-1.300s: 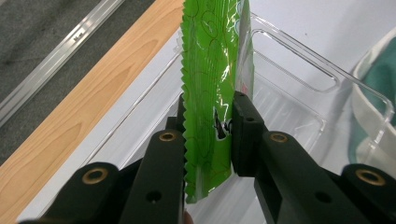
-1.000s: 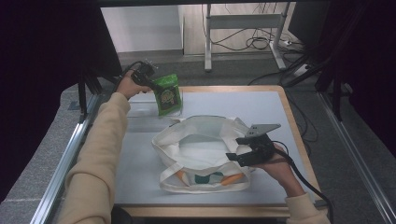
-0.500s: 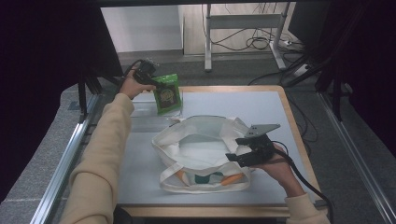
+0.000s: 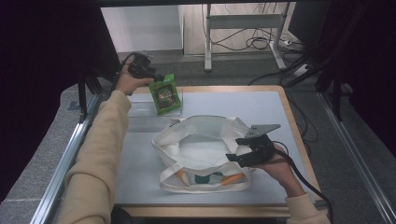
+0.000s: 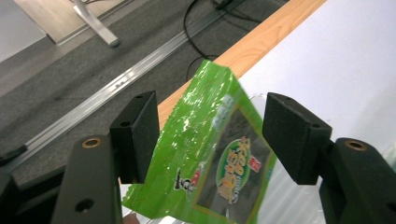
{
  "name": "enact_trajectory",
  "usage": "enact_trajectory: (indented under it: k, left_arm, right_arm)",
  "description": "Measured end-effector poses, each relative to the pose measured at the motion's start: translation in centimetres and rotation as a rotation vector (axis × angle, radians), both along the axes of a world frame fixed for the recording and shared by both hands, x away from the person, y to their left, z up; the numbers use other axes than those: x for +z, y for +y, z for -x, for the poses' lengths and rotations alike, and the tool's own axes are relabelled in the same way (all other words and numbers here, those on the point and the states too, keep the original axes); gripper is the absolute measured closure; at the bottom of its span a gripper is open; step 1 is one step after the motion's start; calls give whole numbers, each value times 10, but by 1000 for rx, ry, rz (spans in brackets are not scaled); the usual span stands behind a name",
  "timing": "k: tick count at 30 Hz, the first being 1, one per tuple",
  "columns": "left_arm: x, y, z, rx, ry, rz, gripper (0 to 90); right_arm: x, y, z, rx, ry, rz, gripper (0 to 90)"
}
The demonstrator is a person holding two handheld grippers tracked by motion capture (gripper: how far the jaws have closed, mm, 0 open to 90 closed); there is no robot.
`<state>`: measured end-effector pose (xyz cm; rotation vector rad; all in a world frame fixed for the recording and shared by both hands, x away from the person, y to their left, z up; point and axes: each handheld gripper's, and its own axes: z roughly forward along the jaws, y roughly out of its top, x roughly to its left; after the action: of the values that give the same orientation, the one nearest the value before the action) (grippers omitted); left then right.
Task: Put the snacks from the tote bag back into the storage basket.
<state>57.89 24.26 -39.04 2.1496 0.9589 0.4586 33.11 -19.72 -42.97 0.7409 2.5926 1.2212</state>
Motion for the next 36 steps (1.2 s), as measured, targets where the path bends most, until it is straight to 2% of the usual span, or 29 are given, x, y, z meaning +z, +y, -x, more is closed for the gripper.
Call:
enact_trajectory:
  k: [8,10,12,15,19,22,24,30,36]
  left_arm:
    - [4,3,20,-15,26,31,385]
    - [2,3,27,-23,26,15,389]
    - [2,5,33,-11,19,14,409]
    - [1,11,43,24,8,32,497]
    - [-7,16,50,68,44,16,691]
    - [-14,21,52,97,74,5,817]
    - [-20,23,51,121,95,-5,860]
    - [-43,28,42,193,160,-34,890]
    - [-58,25,30,240,199,-27,900]
  right_arm:
    - [1,0,-1,-2,-3,-5,280]
    - [2,0,-1,-2,-4,-9,280]
    - [2,0,0,-1,-11,-9,280]
    - [4,0,0,-1,-14,-14,280]
    - [5,1,0,4,-20,-14,280]
    - [6,2,1,6,-20,-13,280]
    - [6,3,1,10,-23,-12,280]
    - [7,4,1,11,-24,-14,280]
    - [8,4,2,24,-20,-22,280]
